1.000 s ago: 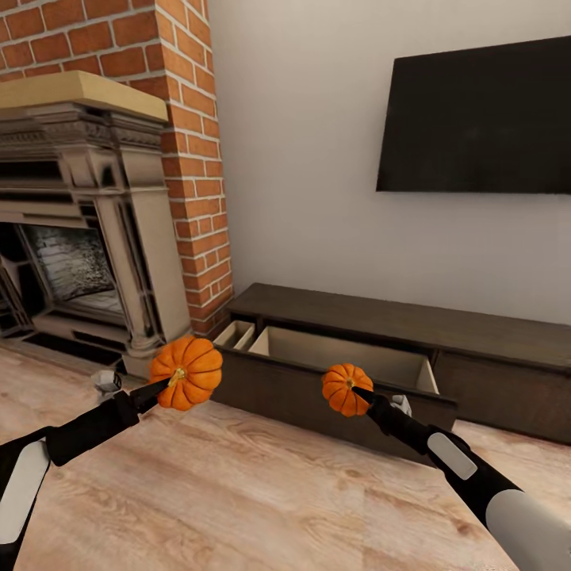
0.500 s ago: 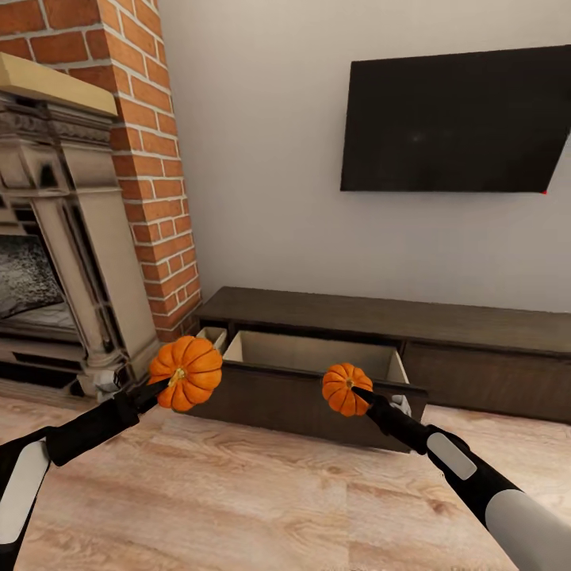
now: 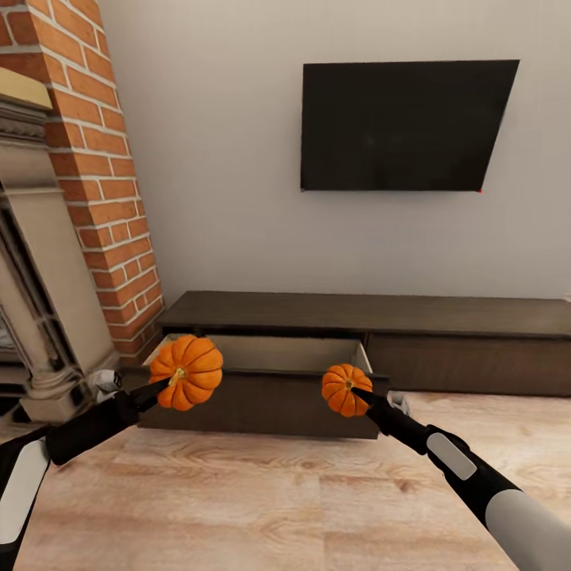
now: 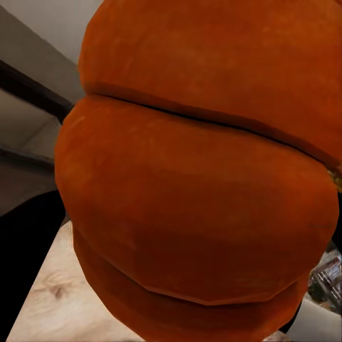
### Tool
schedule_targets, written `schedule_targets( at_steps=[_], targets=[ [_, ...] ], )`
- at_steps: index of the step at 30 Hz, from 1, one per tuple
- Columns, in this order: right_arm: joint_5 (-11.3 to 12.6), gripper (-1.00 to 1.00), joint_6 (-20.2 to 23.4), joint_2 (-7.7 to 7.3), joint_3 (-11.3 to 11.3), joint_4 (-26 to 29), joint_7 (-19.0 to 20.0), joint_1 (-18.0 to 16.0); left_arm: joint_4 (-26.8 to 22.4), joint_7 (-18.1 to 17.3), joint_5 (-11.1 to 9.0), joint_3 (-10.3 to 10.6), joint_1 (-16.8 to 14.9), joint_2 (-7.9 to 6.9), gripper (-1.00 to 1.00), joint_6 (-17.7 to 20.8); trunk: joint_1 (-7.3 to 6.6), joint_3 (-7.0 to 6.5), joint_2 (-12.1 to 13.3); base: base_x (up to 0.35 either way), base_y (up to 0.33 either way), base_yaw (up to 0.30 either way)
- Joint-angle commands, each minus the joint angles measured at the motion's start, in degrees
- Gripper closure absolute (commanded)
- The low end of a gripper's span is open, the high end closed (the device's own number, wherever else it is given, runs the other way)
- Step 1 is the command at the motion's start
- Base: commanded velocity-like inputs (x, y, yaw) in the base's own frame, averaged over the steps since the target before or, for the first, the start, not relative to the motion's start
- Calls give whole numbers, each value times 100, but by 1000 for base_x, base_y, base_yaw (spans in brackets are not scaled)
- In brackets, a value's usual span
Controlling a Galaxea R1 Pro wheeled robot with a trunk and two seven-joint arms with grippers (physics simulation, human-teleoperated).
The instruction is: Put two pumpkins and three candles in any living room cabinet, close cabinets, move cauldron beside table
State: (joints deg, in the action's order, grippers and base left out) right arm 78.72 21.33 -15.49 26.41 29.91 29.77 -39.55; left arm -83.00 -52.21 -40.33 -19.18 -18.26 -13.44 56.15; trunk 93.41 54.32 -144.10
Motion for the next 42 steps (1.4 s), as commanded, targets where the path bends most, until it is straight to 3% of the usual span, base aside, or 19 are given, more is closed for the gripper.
schedule_targets(
  at_steps=[1,7,12,19,42],
  targets=[
    [75,100,19,-5,23,4,11,-9,-13,-18,-58,-7,-3,0,100,49,-2,5,-3,0,0,-289],
    [58,100,24,-20,94,85,85,-9,-244,-29,-62,-7,41,0,100,61,-2,5,-3,0,0,-218],
    [56,100,10,-34,588,326,268,-9,-434,-555,-35,-73,206,0,100,50,-2,5,-3,0,0,-22],
    [56,100,12,-33,968,551,389,-9,-453,-706,-12,-145,225,0,100,45,-2,5,-3,0,0,-1],
    [56,100,10,-33,1016,551,530,-9,-446,-721,-1,-147,226,0,100,45,-2,5,-3,57,0,0]
  ],
)
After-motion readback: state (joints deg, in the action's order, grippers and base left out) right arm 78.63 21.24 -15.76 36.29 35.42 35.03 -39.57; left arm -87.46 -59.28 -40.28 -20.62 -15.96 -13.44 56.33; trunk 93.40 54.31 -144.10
